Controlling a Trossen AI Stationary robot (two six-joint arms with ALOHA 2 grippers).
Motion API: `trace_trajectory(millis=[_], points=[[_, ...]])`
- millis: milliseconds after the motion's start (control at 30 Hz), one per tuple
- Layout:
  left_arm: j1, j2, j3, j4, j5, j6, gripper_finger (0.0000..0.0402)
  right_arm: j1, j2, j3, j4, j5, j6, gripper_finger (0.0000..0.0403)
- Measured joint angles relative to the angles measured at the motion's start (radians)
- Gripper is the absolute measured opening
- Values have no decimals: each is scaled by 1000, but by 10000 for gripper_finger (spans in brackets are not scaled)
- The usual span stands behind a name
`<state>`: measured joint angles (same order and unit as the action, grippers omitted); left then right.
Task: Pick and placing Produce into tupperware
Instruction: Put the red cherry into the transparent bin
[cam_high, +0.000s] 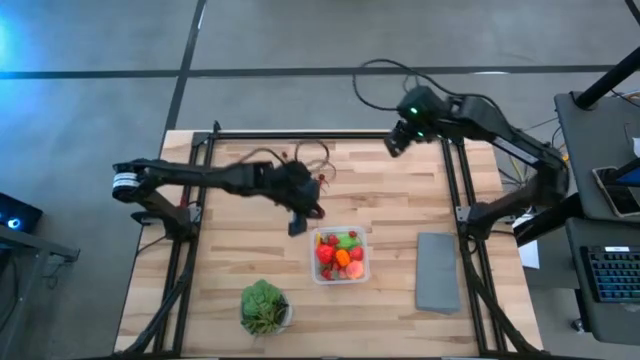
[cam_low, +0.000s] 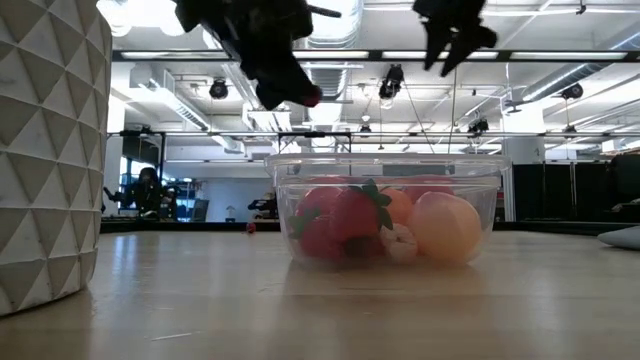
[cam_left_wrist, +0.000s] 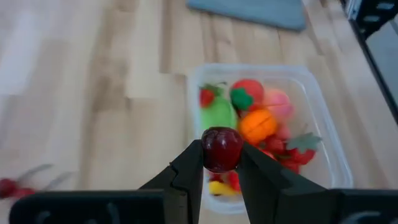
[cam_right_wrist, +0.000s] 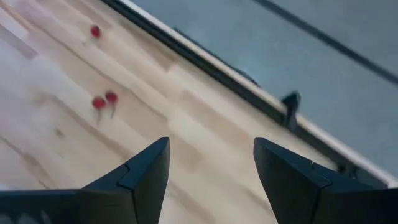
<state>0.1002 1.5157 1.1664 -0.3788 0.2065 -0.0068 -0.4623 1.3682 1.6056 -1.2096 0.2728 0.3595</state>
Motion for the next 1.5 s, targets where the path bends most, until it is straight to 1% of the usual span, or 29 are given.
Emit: trace_trajectory(millis=[100, 267, 433, 600, 667, 733, 833, 1000, 1067, 1133, 1200, 1367, 1500], points=[[-67, 48, 2, -6, -38, -15, 69, 21, -117, -124, 3, -4, 55, 224], [-144, 108, 4, -4, -46, -85, 69, 112, -302, -317, 43, -11, 187, 224], [-187, 148, 26, -3, -51, -105, 69, 197, -427, -452, 98, -10, 305, 224], [-214, 183, 30, 40, -32, -180, 69, 253, -458, -533, 167, -25, 325, 224], [-220, 190, 27, 61, -29, -202, 69, 275, -454, -553, 197, -70, 295, 224], [-220, 192, 27, 67, -27, -204, 69, 302, -449, -573, 234, -138, 254, 224], [-220, 192, 26, 72, -29, -189, 69, 346, -445, -606, 259, -191, 242, 224], [-220, 215, 24, 85, -43, -172, 70, 407, -444, -641, 258, -198, 282, 224], [-220, 233, 24, 83, -49, -214, 74, 426, -444, -648, 255, -199, 295, 224], [-220, 246, 28, 85, -51, -279, 87, 444, -445, -650, 258, -197, 309, 224], [-220, 250, 30, 90, -51, -320, 109, 457, -444, -651, 257, -194, 318, 224], [-220, 240, 24, 89, -51, -327, 177, 467, -445, -651, 258, -194, 322, 224], [-216, 201, 26, 83, -51, -320, 222, 467, -445, -648, 263, -193, 322, 224]])
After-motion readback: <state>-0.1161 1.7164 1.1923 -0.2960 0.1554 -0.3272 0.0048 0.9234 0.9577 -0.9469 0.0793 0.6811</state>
